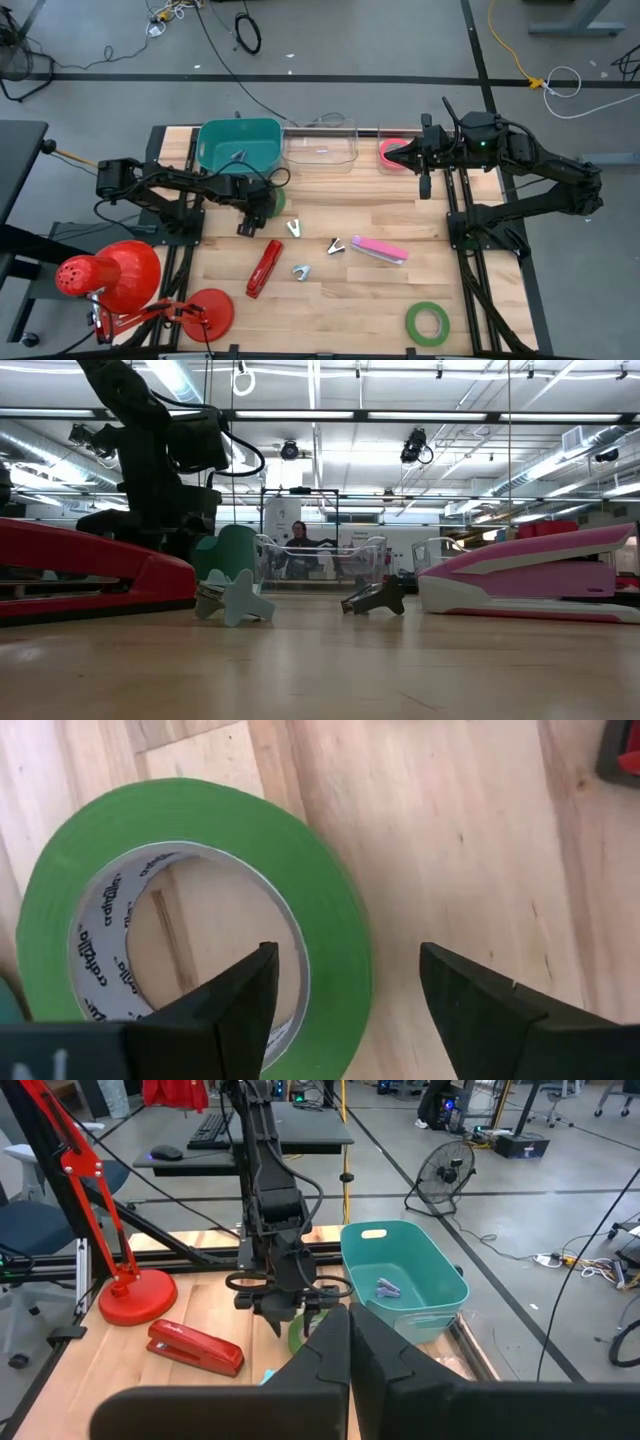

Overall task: Pick and place Stapler, Stapler remover, tape
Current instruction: Put the top green tape into the right transparent bin

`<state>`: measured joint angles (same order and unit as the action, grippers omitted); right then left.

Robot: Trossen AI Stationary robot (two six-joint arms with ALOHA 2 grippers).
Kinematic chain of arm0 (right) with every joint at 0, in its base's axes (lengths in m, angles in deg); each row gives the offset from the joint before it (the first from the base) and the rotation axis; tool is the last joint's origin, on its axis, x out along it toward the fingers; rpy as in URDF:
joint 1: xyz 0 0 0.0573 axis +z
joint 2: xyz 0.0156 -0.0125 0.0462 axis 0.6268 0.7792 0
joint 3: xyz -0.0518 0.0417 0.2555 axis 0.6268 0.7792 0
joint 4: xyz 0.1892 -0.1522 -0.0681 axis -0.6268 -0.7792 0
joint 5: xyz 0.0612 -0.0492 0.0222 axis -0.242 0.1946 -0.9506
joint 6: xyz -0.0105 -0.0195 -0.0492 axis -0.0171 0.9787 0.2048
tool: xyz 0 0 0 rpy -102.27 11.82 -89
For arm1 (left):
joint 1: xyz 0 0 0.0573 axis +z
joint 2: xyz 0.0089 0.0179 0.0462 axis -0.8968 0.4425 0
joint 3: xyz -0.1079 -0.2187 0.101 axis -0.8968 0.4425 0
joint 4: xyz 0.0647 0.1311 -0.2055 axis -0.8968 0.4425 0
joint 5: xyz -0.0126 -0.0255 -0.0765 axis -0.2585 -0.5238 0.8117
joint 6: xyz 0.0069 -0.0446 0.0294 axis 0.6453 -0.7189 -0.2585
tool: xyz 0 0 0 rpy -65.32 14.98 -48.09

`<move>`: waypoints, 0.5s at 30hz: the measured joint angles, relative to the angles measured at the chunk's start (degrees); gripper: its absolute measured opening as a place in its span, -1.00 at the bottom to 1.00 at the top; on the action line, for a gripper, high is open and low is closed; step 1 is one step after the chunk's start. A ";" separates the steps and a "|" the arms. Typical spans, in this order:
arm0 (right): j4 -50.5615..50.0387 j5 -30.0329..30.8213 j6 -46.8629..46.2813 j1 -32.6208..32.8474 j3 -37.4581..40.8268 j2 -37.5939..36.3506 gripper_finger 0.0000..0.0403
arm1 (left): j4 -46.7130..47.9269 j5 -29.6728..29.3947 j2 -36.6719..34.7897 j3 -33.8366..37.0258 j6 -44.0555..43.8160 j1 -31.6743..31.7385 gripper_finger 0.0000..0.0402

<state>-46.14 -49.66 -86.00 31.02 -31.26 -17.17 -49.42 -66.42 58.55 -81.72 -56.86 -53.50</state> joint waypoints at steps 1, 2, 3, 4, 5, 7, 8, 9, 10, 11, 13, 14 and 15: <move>-0.01 0.00 -0.01 0.00 0.00 0.00 -0.99 | 0.00 0.01 0.02 0.00 -0.06 0.00 0.17; -0.01 0.00 -0.01 0.00 0.00 0.00 -0.99 | 0.03 -0.01 0.02 0.00 -0.10 0.00 0.13; -0.01 0.00 -0.01 0.00 0.00 0.00 -0.99 | 0.15 0.01 0.02 0.00 -0.14 0.00 0.08; -0.01 0.00 -0.01 0.00 0.00 0.00 -0.99 | 0.39 -0.01 0.02 0.00 -0.30 0.00 0.03; -0.01 0.00 -0.01 0.00 0.00 0.00 -0.99 | 0.54 -0.01 0.02 0.00 -0.37 0.00 -0.03; 0.01 0.00 -0.01 0.00 0.00 0.08 -0.99 | 0.52 -0.05 0.02 -0.02 -0.82 0.00 -0.12; 0.01 0.00 -0.01 0.00 0.00 0.15 -0.99 | 0.54 -0.07 0.02 -0.02 -1.03 0.00 -0.17; -0.02 0.00 -0.01 0.00 0.00 0.20 -0.99 | 0.59 -0.06 0.02 -0.02 -1.20 0.00 -0.21; -0.03 0.00 -0.01 0.00 0.00 0.25 -0.99 | 0.67 -0.06 0.02 -0.02 -1.25 0.00 -0.25; 0.00 0.00 -0.01 0.00 0.00 0.39 -0.99 | 0.68 -0.07 0.02 -0.02 -1.34 0.00 -0.29; -0.01 0.00 -0.03 0.00 -0.02 0.59 -0.99 | 0.70 -0.05 0.02 -0.04 -1.42 0.00 -0.36; -0.05 0.00 -0.03 0.00 0.00 0.71 -0.99 | 0.71 -0.04 0.02 -0.04 -1.46 0.00 -0.39; -0.04 0.00 -0.03 0.00 0.00 0.86 -0.99 | 0.74 -0.04 0.02 -0.04 -1.53 0.00 -0.41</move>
<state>-46.18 -49.66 -86.02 31.02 -31.26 -16.31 -48.69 -66.47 58.56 -81.77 -58.39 -53.50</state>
